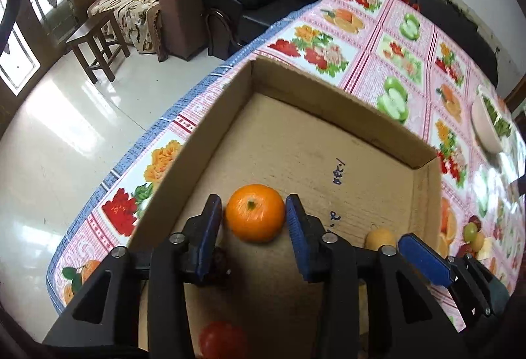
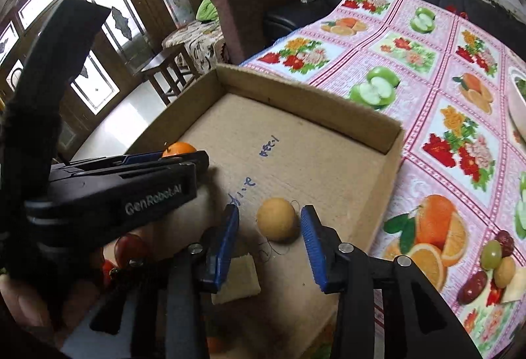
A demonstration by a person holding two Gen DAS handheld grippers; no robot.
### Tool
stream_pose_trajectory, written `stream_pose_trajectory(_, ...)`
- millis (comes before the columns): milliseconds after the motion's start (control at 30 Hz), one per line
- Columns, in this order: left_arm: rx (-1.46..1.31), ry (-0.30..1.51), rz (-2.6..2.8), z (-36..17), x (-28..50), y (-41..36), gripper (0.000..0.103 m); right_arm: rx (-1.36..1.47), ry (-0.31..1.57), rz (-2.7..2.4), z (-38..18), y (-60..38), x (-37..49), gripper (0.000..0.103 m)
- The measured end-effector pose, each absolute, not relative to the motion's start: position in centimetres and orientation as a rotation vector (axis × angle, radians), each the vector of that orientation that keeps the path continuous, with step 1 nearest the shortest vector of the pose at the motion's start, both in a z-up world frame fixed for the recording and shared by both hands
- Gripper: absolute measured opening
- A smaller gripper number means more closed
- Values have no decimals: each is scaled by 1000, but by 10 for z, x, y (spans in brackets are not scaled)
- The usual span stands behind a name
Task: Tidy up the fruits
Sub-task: 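Open left tool releasing orange in box while right tool releases tan fruit, then move left tool toward dark red date while right tool reaches pale yellow cylinder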
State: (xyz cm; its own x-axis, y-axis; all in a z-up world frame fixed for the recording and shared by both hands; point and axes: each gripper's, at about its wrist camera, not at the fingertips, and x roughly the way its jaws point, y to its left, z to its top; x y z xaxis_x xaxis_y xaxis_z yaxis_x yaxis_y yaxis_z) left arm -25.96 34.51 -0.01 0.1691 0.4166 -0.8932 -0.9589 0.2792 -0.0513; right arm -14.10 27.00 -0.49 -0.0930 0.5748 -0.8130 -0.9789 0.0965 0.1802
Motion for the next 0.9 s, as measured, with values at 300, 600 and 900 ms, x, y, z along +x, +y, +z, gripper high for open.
stream_pose_trajectory(300, -770, 811, 1063, 27, -265, 316, 40, -494, 903, 1425, 20, 227, -125, 41)
stream_pose_trajectory(600, -730, 782, 974, 46, -244, 278, 42, -413, 901, 1383, 34, 170, -99, 45)
stream_pose_trajectory(900, -704, 789, 879, 52, -220, 241, 42, -328, 903, 1290, 41, 113, -61, 45)
